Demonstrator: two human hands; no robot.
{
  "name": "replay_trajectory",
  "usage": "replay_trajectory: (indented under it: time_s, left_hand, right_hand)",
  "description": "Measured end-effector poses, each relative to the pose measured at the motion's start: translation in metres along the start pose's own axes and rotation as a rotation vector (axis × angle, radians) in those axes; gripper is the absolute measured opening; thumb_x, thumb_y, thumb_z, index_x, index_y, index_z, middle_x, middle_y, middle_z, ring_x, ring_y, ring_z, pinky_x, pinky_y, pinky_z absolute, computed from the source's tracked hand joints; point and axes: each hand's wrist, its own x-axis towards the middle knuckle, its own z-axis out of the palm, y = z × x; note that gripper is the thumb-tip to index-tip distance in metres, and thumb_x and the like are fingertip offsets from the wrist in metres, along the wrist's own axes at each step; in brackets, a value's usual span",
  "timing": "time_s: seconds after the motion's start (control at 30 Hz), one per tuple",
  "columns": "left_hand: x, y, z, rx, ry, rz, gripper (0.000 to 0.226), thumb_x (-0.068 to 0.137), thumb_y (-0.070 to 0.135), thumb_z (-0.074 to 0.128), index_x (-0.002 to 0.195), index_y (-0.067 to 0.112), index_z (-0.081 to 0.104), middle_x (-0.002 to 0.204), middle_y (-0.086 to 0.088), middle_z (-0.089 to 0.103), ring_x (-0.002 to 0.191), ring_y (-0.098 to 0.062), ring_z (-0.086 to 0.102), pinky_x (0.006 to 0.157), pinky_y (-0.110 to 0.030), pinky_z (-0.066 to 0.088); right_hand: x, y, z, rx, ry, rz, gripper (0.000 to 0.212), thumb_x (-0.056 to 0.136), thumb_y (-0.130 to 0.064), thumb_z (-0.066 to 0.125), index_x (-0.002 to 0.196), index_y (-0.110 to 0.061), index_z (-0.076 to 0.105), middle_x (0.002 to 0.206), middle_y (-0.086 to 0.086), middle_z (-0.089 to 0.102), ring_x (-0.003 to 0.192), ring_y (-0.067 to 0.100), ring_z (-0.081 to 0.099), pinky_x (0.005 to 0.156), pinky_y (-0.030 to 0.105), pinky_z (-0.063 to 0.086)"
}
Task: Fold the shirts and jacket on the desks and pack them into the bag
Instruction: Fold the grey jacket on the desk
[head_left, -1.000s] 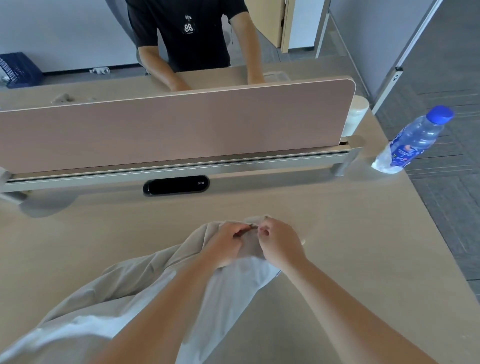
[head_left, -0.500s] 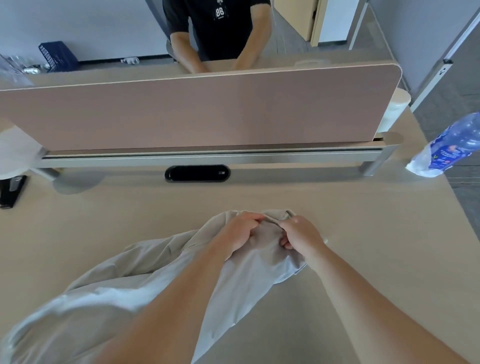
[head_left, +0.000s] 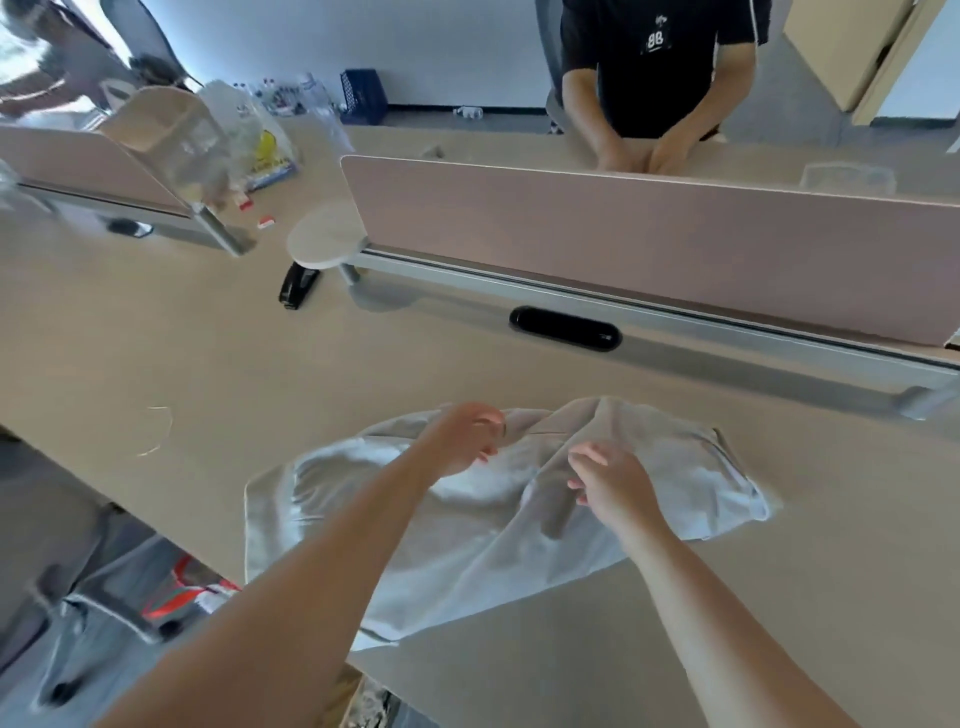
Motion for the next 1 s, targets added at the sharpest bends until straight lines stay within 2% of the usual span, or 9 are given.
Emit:
replay_trajectory:
  time_s: [0.1,0.27,0.43,0.5,0.63,0.7,0.83,0.93,1.0]
  left_hand:
    - [0.008,-0.003,-0.002,0.04,-0.146,-0.039,0.017,0.102,0.005,0.049,0.11,0.012,0.062,0.095,-0.009,0.067,0.068,-0.018,0.069,0.064,-0.028,0.06]
    - [0.025,-0.029,0.003,0.335,-0.293,0.021,0.025,0.097,0.004,0.05,0.109,0.01,0.071,0.105,-0.011,0.073,0.1,-0.025,0.07,0.091,-0.039,0.057]
    - [0.056,-0.04,-0.021,0.334,-0.235,0.106,0.026,0.097,0.01,0.051,0.114,0.012,0.071,0.109,-0.006,0.073,0.084,-0.016,0.066,0.072,-0.023,0.052]
    - [0.067,-0.039,-0.033,0.351,-0.261,0.138,0.027,0.098,0.01,0.05,0.114,0.009,0.071,0.108,-0.009,0.073,0.085,-0.018,0.065,0.074,-0.026,0.05]
    - [0.08,-0.048,-0.044,0.46,-0.258,0.209,0.03,0.097,0.013,0.052,0.123,0.009,0.067,0.121,-0.01,0.068,0.103,-0.024,0.065,0.065,-0.019,0.042]
    - [0.086,-0.059,-0.042,0.498,-0.286,0.246,0.031,0.098,0.014,0.051,0.126,0.009,0.065,0.13,-0.008,0.064,0.115,-0.025,0.061,0.062,-0.016,0.04]
    - [0.085,-0.061,-0.046,0.433,-0.269,0.313,0.026,0.098,0.014,0.048,0.115,0.011,0.067,0.124,0.002,0.062,0.105,-0.025,0.061,0.071,-0.026,0.045]
    - [0.081,-0.056,-0.048,0.143,-0.308,0.318,0.02,0.099,0.014,0.051,0.11,0.009,0.067,0.099,-0.008,0.069,0.092,-0.023,0.068,0.088,-0.037,0.056]
    - [0.077,-0.058,-0.044,0.029,-0.464,0.278,0.016,0.101,0.011,0.05,0.105,0.011,0.066,0.096,-0.008,0.069,0.091,-0.021,0.07,0.092,-0.039,0.057]
  right_hand:
    - [0.009,-0.003,0.029,0.043,-0.03,0.031,0.015,0.098,-0.018,0.056,0.089,-0.022,0.067,0.086,0.004,0.07,0.076,0.022,0.069,0.069,0.035,0.056]
    - [0.017,0.003,0.057,0.027,0.008,0.118,0.014,0.098,-0.015,0.051,0.101,-0.015,0.065,0.092,0.008,0.071,0.068,0.017,0.067,0.065,0.031,0.056]
    - [0.016,0.005,0.07,-0.299,0.014,0.16,0.021,0.091,-0.025,0.051,0.081,-0.008,0.058,0.075,0.009,0.062,0.072,0.026,0.062,0.07,0.046,0.054]
    - [0.011,0.005,0.075,-0.493,-0.012,0.192,0.026,0.095,-0.033,0.048,0.074,-0.018,0.053,0.072,0.001,0.059,0.072,0.023,0.059,0.062,0.037,0.044]
    - [0.01,0.015,0.088,-0.665,-0.069,0.302,0.04,0.1,-0.042,0.046,0.132,-0.022,0.058,0.131,0.003,0.06,0.118,0.026,0.058,0.082,0.029,0.04]
    - [0.012,0.019,0.101,-0.57,-0.034,0.33,0.043,0.099,-0.039,0.049,0.136,-0.017,0.056,0.132,0.006,0.06,0.117,0.027,0.058,0.083,0.029,0.041]
    - [0.009,0.019,0.111,-0.407,0.2,0.266,0.019,0.098,-0.028,0.048,0.083,-0.022,0.057,0.084,0.001,0.059,0.082,0.023,0.057,0.069,0.032,0.041]
    - [0.008,0.012,0.116,0.07,0.391,0.179,0.013,0.098,-0.022,0.055,0.091,-0.021,0.066,0.094,0.004,0.069,0.085,0.02,0.064,0.079,0.036,0.053]
    - [0.011,0.001,0.121,0.458,0.358,0.19,0.015,0.098,-0.016,0.057,0.105,-0.015,0.07,0.104,0.005,0.073,0.091,0.019,0.068,0.084,0.037,0.056]
